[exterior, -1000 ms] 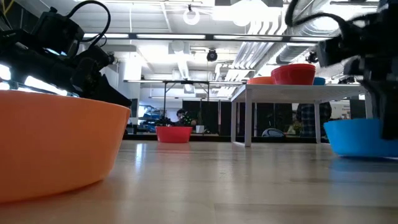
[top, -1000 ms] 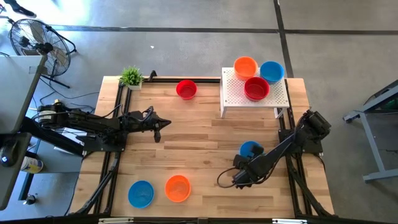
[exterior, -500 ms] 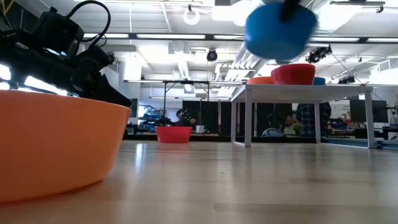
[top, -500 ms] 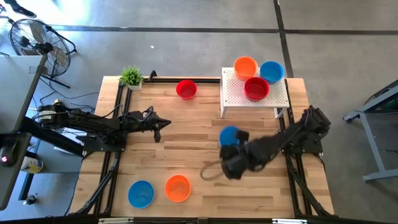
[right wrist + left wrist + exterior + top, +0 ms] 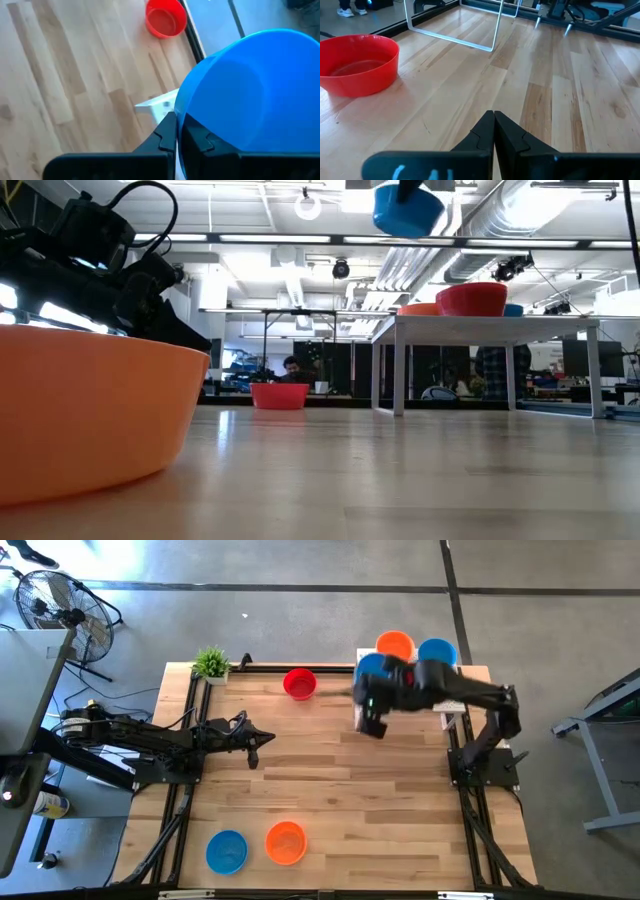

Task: Pick & Place Mini bowls
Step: Stack the blue bowl on top of the blue bowl on the shelf

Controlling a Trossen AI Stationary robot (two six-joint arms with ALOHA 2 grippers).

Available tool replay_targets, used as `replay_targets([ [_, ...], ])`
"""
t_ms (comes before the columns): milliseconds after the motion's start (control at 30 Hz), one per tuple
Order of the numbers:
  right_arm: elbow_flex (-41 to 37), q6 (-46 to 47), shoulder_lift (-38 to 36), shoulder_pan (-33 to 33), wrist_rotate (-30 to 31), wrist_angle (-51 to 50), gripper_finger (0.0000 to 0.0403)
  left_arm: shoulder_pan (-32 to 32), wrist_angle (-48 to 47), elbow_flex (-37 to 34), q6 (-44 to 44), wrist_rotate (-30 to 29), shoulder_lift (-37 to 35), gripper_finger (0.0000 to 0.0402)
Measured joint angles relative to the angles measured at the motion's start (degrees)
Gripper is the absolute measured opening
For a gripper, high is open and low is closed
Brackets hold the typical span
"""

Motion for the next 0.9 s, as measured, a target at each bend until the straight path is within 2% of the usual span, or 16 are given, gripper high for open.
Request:
replay_targets([
  [133, -0.1, -5.5, -1.2, -8.4, -3.6, 0.0, 0.0004, 0.0, 0.0, 0.0, 0.0, 0.0, 0.0, 0.0001],
  [333, -5.7, -10.7, -6.2, -21.4, -6.1, 0.0, 0.0002, 0.0, 0.0, 0.0, 0.0, 0.0, 0.0, 0.0001],
  [467, -12.4, -11.2, -12.9, -29.8, -6.4, 0.0, 0.0004, 0.0, 0.0, 0.0, 0.0, 0.0, 0.0, 0.0001],
  [633, -25.3, -13.7, -19.7, -39.1, -5.7, 2.0, 0.0002, 0.0, 0.0, 0.0, 0.0, 0.0, 0.0, 0.0001],
  [767, -34.3, -19.5, -22.2, -44.0, -7.9, 9.6, 0.0007, 0.0, 0.0, 0.0, 0.0, 0.0, 0.0, 0.0001],
  [900, -37.1, -23.3, -22.1, -47.3, -9.6, 14.3, 0.0003, 0.0, 0.0, 0.0, 0.0, 0.0, 0.0, 0.0001],
])
